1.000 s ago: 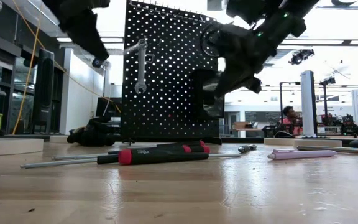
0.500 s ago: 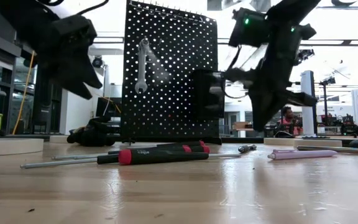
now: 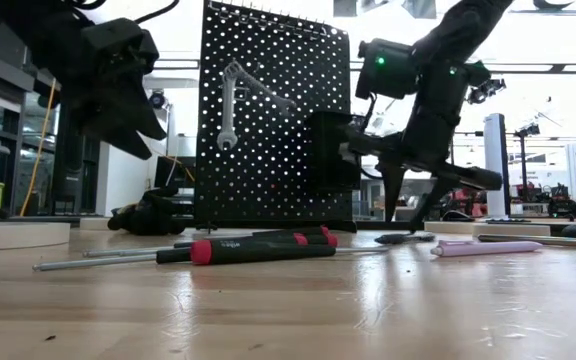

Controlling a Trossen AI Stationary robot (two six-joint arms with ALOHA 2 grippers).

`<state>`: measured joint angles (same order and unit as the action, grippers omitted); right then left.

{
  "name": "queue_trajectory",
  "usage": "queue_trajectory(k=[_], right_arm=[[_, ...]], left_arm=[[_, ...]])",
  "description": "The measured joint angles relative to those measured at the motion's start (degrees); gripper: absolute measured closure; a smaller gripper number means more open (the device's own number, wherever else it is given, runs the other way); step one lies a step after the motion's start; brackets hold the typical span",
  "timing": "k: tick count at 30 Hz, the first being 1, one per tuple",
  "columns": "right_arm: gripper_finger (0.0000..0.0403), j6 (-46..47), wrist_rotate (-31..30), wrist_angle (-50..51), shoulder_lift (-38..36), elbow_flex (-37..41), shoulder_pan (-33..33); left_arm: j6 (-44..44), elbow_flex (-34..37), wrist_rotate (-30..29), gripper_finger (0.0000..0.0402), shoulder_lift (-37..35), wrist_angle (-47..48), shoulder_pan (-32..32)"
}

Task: Hang tools onto peg board
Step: Put the black pen into the black bin on the peg board

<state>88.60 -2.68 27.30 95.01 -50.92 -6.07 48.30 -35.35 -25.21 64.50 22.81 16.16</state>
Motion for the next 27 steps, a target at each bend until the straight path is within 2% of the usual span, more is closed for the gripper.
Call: queue_trajectory(k=[5,10,16,20,27], right_arm=[[0.0234,2.0,1.2,1.1,-0.1,-0.1,0.1],[0.0227,2.4,0.6,4.4,-0.4,-2.9,0.0],[0.0229,1.7,-0.2,22.6,-1.1,-10.1,1.3],[0.0229,5.8,0.7,29.8,-1.1,-10.5,2.7],[0.0229,19.6,2.0,22.2,-1.1,-4.3,1.1]], left_arm=[[-0.2,0.0,0.6,0.0151,0.0,0.0,0.0],[-0.6,0.0,0.7,0.0151,0.0,0.0,0.0],[-2.4,0.0,0.7,0.0151,0.0,0.0,0.0],[-1.9,0.0,1.5,0.0151,0.0,0.1,-0.7],[-2.1,0.0,4.8,0.0151,0.0,0.0,-2.4]])
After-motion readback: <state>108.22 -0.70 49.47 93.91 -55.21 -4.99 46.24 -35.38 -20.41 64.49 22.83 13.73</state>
